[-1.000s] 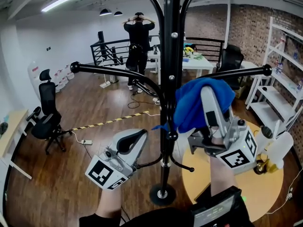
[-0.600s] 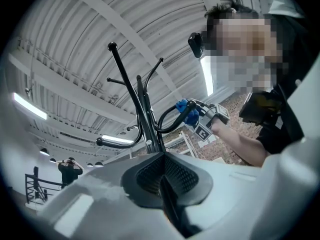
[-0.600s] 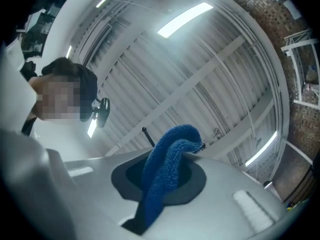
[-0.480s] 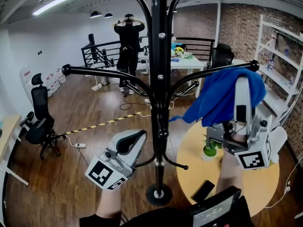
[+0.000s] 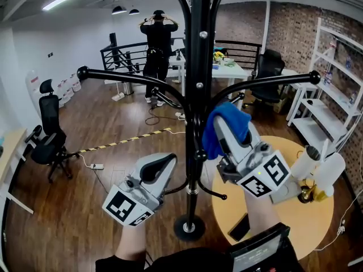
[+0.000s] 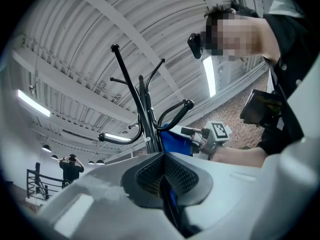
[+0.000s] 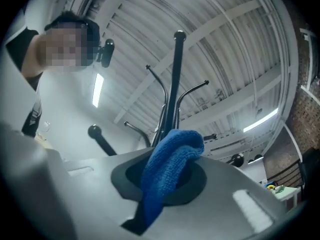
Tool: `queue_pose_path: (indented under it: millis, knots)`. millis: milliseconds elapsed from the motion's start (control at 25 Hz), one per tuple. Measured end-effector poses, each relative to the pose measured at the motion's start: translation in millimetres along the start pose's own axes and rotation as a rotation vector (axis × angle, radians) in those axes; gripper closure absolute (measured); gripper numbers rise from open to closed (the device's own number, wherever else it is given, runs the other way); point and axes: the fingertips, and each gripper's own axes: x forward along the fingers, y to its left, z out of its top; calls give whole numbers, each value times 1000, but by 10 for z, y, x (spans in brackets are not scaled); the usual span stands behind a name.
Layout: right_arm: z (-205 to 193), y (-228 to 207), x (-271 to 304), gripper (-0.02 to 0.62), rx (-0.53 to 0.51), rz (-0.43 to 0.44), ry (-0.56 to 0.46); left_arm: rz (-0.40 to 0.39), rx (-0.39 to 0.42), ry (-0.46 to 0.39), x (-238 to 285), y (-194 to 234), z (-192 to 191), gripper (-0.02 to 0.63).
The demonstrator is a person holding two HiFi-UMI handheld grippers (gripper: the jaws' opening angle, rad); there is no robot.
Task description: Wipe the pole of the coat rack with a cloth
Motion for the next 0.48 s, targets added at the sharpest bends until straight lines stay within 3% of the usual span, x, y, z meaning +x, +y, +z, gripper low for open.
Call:
queue_pose_path:
  millis: [160,280,480]
  knots:
    - [-420,277,-58,574,-53,36,127,15,0,8,-37,21,-28,612]
    - [-776,351,-234,574,-29,53,217,17,-7,18,-49,16,-69,612]
    - [-1490,505,-633,574,-31,151,509,5,-20,31,-2,-12,-131,612]
